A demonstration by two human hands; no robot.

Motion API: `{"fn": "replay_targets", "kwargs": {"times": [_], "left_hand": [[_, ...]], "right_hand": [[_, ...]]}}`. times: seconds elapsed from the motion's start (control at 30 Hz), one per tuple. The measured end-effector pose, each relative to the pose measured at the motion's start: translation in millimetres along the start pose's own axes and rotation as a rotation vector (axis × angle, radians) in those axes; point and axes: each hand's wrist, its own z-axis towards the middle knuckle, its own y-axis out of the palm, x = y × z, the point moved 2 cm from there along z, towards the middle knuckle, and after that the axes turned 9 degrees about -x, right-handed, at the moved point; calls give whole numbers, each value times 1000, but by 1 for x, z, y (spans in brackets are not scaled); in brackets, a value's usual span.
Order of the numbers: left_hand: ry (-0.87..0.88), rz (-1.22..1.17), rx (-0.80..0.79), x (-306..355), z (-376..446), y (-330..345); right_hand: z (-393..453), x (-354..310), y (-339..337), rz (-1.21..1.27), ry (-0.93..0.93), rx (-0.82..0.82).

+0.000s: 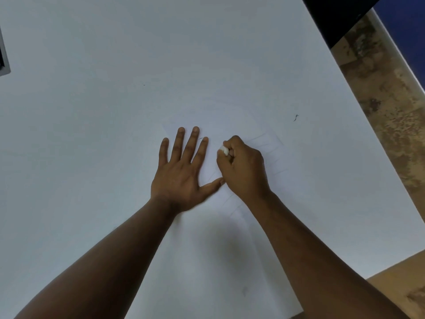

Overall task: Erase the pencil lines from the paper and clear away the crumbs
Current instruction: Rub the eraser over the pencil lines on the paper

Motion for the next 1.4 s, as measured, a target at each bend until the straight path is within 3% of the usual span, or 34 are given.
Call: {"fn": "replay_targets", "kwargs": {"times": [0.17, 0.23, 0.3, 0.43, 0.63, 0.73, 0.9, 1.1, 1.23, 1.4], "left_hand": [[-6, 4, -13, 1, 0, -1], [-13, 1, -30, 2, 0, -2], [-13, -6, -26, 2, -1, -2], [-12, -7, -22, 2, -1, -2], [-9, 0, -15, 1, 0, -2], [-12, -6, -27, 2, 0, -3], [-10, -17, -14, 1, -1, -3], [-11, -16, -10, 1, 0, -2], [-11, -22, -12, 2, 0, -3], [-14, -26, -19, 1, -1, -3]], "right_hand": [[6, 1, -2, -258, -120, 13], [16, 24, -23, -306, -26, 93], [24, 48, -45, -258, 19, 182], [25, 50, -48, -147, 5, 205], [2, 6, 2, -232, -141, -7], [17, 29, -20, -300, -54, 82], [28, 50, -45, -202, -20, 191], [12, 9, -2, -217, -115, -15], [33, 40, -32, -411, -36, 231], [40, 54, -49, -216, 43, 190]]}}
